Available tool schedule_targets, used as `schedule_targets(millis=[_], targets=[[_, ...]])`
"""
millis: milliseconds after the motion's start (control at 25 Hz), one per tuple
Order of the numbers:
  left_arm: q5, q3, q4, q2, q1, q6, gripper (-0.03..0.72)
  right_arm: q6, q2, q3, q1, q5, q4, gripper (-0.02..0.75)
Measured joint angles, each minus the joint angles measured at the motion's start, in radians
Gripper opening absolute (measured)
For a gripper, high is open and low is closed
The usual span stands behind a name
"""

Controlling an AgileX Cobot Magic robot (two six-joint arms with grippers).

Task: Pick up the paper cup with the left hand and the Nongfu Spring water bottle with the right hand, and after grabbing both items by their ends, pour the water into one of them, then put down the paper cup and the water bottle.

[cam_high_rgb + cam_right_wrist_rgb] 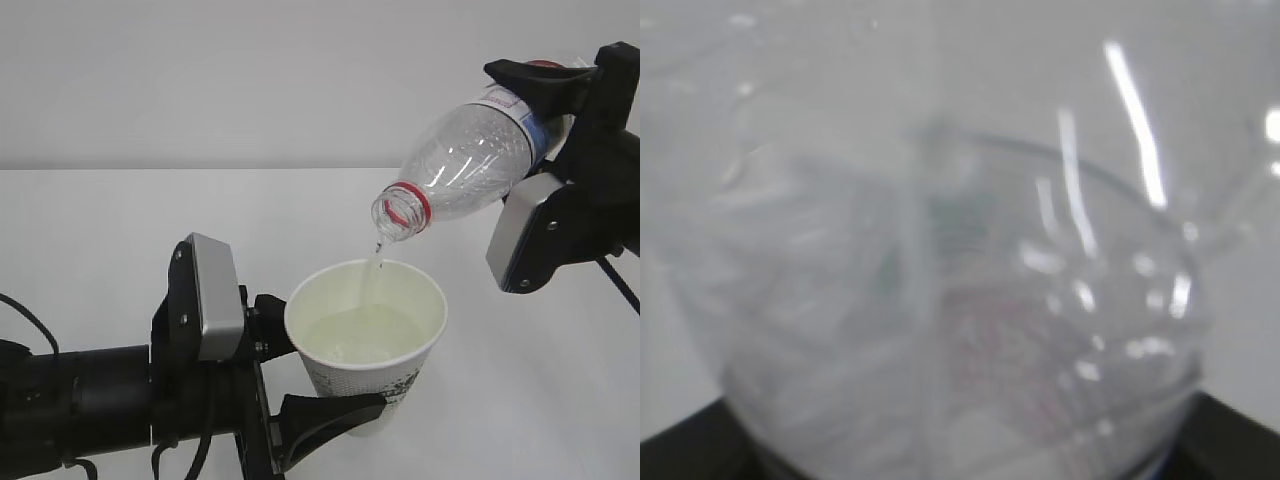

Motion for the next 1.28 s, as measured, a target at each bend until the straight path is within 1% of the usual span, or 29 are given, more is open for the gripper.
schedule_targets(millis=[1280], targets=[[0.0, 0.0, -0.03, 0.0, 0.0, 0.0, 0.492, 0.0, 0.0, 0.0, 0.0, -0.004, 0.001, 0.496]])
